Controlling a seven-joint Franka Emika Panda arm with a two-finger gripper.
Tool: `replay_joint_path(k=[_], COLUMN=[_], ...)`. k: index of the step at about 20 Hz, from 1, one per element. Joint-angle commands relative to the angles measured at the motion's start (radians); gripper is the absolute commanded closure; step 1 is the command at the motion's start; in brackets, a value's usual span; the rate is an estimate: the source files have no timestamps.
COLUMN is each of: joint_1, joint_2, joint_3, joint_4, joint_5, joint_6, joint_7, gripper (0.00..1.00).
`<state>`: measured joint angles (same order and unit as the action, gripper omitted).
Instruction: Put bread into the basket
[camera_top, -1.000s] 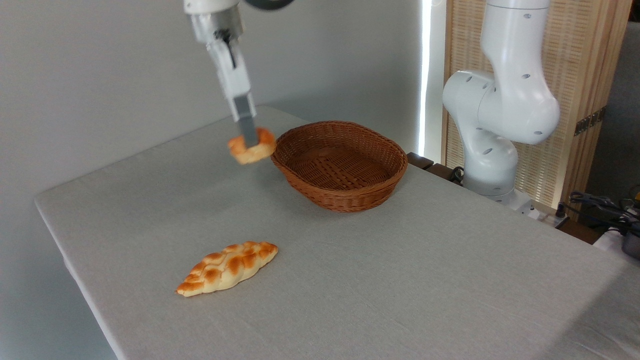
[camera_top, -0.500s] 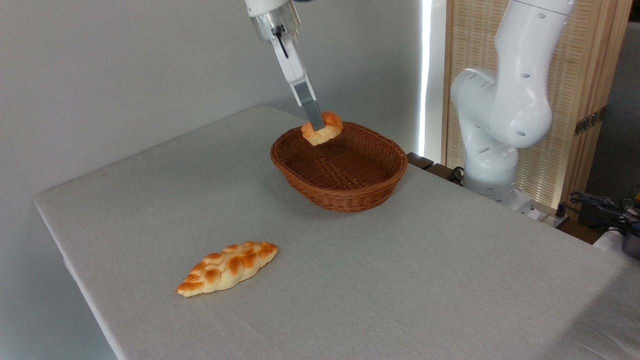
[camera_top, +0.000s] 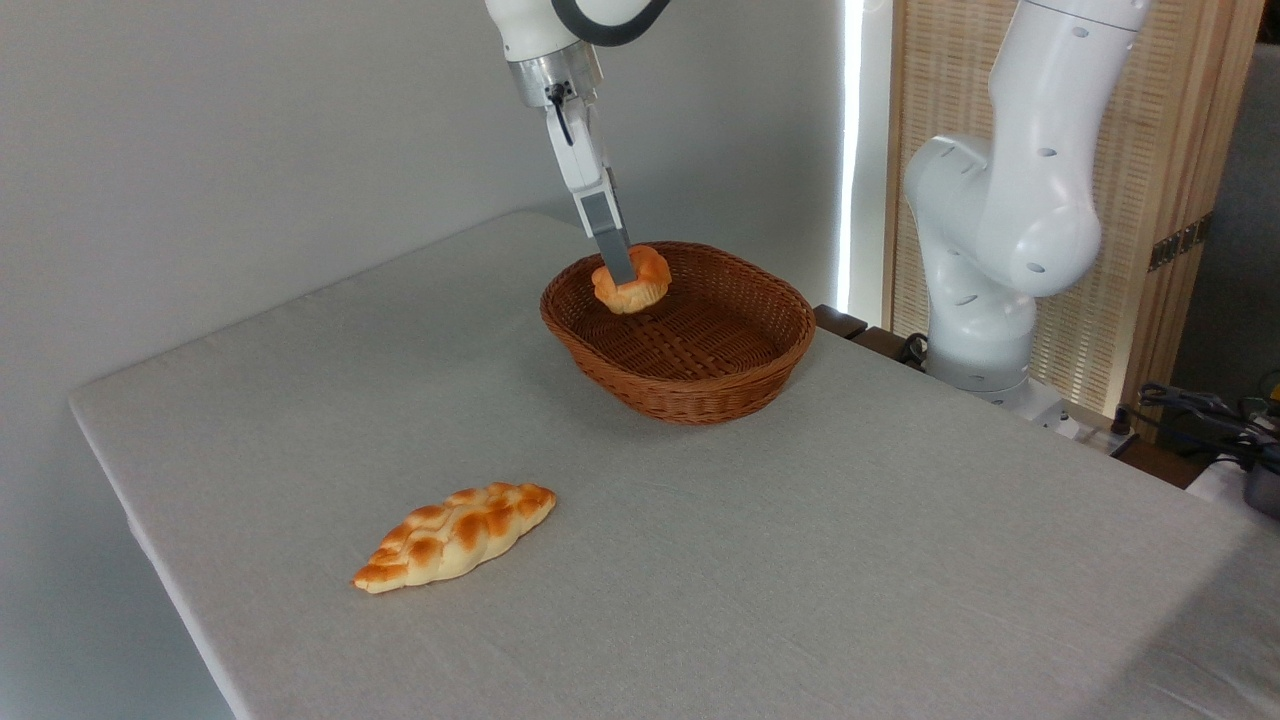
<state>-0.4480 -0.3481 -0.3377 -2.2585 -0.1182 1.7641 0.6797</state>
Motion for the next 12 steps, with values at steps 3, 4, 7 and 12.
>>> replay_joint_path(k=[3, 4, 7, 12], joint_1=[-0.003, 0.002, 0.029, 0.083], joint_2=[-0.003, -0.003, -0.005, 0.008], joint_3=[-0.007, -0.006, 0.026, 0.241], joint_4=[-0.007, -0.004, 0.049, 0.204], joint_5=[-0.018, -0.018, -0.014, 0.032], joint_6=[0.023, 0.023, 0.02, 0.04], joint_7=[-0.023, -0.023, -0.028, -0.011], gripper=[0.0, 0.0, 0.0, 0.0])
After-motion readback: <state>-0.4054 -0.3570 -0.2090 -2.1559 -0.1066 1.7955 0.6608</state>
